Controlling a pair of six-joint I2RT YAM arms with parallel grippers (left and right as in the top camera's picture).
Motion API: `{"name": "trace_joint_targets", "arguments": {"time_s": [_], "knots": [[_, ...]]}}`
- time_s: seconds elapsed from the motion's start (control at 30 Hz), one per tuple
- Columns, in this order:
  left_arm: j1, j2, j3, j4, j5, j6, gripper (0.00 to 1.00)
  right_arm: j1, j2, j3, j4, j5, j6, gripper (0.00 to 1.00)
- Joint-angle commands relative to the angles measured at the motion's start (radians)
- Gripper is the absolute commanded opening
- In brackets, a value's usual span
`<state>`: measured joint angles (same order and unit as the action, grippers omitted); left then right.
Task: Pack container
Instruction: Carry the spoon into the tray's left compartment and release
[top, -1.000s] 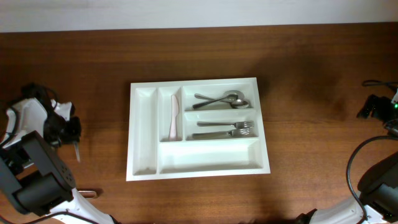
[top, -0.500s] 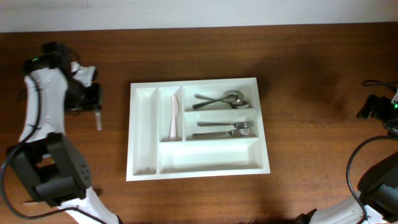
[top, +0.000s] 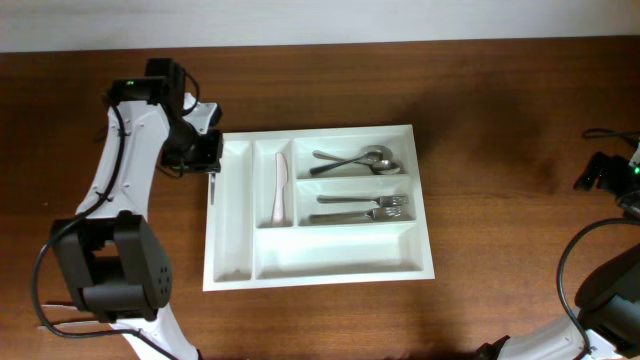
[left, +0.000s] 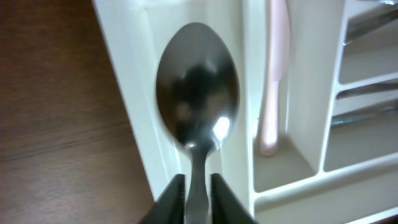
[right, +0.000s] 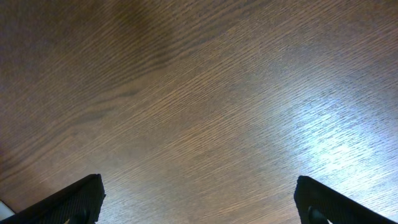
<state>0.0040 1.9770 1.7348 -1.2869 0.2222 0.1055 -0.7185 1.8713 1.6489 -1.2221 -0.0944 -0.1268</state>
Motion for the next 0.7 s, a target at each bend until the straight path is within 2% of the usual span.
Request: {"name": "trace_joint_targets", "arguments": {"time_s": [0.0, 0.07, 0.13, 0.23, 0.33, 0.37, 0.47, 0.5, 0.67], "knots": [[-0.029, 0.007, 0.014, -0.009, 0.019, -0.012, 0.26, -0.003, 0.003, -0.002, 0.001, 0.002, 0.008, 0.99], [-0.043, 0.007, 0.014, -0.007, 0.018, -0.012, 0.28, -0.003, 0.003, -0.002, 0.0, 0.002, 0.008, 0.99], [-0.054, 0.007, 0.014, 0.0, 0.018, -0.012, 0.38, -0.003, 0.003, -0.002, 0.0, 0.002, 0.008, 0.99], [-0.054, 0.007, 0.014, 0.015, 0.018, -0.012, 0.42, -0.003, 0.003, -0.002, 0.0, 0.002, 0.008, 0.99], [-0.047, 0.007, 0.015, 0.037, 0.009, -0.012, 0.53, -0.003, 0.003, -0.002, 0.0, 0.002, 0.008, 0.99], [-0.041, 0.007, 0.016, 0.042, -0.006, -0.012, 0.61, -0.003, 0.003, -0.002, 0.0, 0.002, 0.008, 0.99], [-0.013, 0.007, 0.023, 0.043, -0.132, -0.011, 0.95, -0.003, 0.003, -0.002, 0.0, 0.002, 0.008, 0.99], [0.0, 0.007, 0.023, 0.039, -0.184, -0.011, 0.99, -0.003, 0.003, -0.002, 0.0, 0.002, 0.008, 0.99], [0.078, 0.007, 0.022, 0.014, -0.524, -0.011, 0.99, -0.003, 0.003, -0.002, 0.0, 0.002, 0.008, 0.99]]}}
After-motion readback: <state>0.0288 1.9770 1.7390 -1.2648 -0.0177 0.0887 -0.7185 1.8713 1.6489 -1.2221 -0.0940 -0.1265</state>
